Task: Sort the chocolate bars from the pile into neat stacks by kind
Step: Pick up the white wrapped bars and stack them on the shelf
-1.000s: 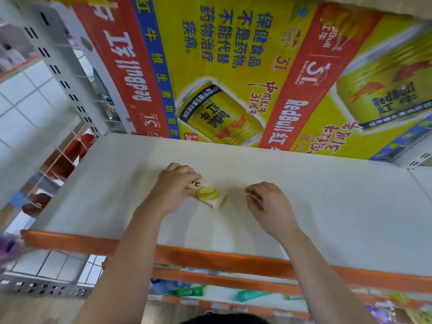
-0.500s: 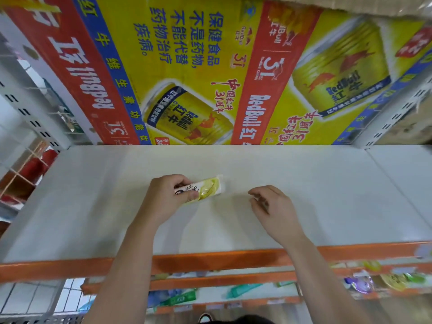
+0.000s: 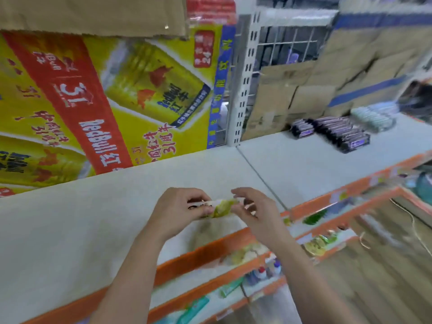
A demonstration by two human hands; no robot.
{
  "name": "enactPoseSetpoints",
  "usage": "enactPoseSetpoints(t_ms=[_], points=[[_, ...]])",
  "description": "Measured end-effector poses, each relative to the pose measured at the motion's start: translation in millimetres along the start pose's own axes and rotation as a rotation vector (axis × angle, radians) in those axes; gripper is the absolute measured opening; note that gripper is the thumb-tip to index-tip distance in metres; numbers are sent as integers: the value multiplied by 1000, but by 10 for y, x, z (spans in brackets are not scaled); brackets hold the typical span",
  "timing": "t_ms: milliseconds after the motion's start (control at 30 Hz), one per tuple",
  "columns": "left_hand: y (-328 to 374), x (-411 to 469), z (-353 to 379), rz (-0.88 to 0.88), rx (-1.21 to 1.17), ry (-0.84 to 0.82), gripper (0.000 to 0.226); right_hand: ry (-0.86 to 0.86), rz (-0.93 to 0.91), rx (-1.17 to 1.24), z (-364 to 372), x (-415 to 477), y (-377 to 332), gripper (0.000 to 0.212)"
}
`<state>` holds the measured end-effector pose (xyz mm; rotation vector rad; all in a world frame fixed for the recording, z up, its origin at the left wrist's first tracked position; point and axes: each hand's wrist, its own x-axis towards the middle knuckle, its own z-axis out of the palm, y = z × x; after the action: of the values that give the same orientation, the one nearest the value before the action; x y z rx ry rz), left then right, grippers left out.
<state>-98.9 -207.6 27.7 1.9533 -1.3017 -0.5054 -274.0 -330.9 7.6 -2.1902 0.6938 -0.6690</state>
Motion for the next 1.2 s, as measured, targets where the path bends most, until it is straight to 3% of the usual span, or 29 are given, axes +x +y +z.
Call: enactPoseSetpoints(t_ms=[400, 733, 967, 1200], points=[[1687, 1135, 1989, 242, 15, -106, 12, -15, 33, -198, -2151, -62, 1392, 7], [2307, 2473, 3187, 336, 102, 155, 27, 182, 133, -308, -3388, 342, 2746, 8], [2792, 3453, 4082, 383, 138, 255, 28, 222, 208, -354, -4383, 831, 3607, 9], [3099, 4048, 4617, 330, 278, 198, 39, 230, 207, -363, -5108, 1339, 4349, 11]])
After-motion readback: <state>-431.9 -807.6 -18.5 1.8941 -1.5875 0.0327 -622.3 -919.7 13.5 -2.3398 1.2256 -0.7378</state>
